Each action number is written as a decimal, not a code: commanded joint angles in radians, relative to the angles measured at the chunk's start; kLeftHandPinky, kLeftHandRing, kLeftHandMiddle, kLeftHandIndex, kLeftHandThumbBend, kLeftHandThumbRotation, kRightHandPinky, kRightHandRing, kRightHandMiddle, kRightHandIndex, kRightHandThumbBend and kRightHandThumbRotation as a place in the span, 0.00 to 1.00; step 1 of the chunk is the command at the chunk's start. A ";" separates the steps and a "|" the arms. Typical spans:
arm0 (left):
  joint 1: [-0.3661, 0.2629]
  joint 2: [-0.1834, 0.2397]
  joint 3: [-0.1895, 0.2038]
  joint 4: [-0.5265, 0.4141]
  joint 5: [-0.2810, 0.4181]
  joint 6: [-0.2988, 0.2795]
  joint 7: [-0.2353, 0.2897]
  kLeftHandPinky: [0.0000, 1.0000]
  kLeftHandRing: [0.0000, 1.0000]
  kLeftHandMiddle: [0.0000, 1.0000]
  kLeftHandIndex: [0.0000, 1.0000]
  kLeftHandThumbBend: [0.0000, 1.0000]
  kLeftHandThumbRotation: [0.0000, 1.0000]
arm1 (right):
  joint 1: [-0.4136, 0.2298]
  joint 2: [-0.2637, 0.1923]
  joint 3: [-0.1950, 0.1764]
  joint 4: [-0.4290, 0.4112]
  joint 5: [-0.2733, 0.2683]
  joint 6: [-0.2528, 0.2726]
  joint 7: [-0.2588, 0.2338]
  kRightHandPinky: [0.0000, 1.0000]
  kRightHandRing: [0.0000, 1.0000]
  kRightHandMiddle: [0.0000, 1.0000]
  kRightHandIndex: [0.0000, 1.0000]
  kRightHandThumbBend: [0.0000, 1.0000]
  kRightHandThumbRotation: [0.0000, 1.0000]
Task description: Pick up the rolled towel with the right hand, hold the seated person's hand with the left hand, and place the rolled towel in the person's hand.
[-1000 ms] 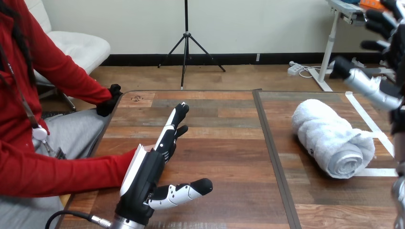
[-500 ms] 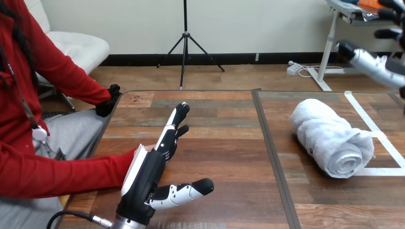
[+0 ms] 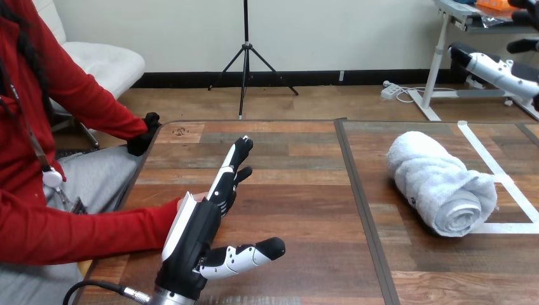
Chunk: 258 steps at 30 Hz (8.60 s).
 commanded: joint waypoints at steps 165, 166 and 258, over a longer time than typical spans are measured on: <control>0.252 0.100 -0.021 -0.327 -0.123 -0.073 -0.020 0.98 1.00 1.00 1.00 1.00 0.68 | -0.397 0.163 0.522 1.002 -0.292 0.340 -0.040 0.78 0.89 0.93 0.99 1.00 0.83; 0.257 0.102 -0.022 -0.333 -0.127 -0.073 -0.021 0.98 1.00 1.00 1.00 1.00 0.68 | -0.394 0.165 0.516 1.001 -0.286 0.342 -0.047 0.76 0.89 0.93 0.98 1.00 0.82; 0.317 0.185 -0.096 -0.502 -0.530 -0.064 -0.296 0.99 1.00 1.00 1.00 1.00 0.56 | -0.189 0.230 0.267 0.964 0.005 0.000 -0.233 0.16 0.21 0.26 0.22 0.66 0.00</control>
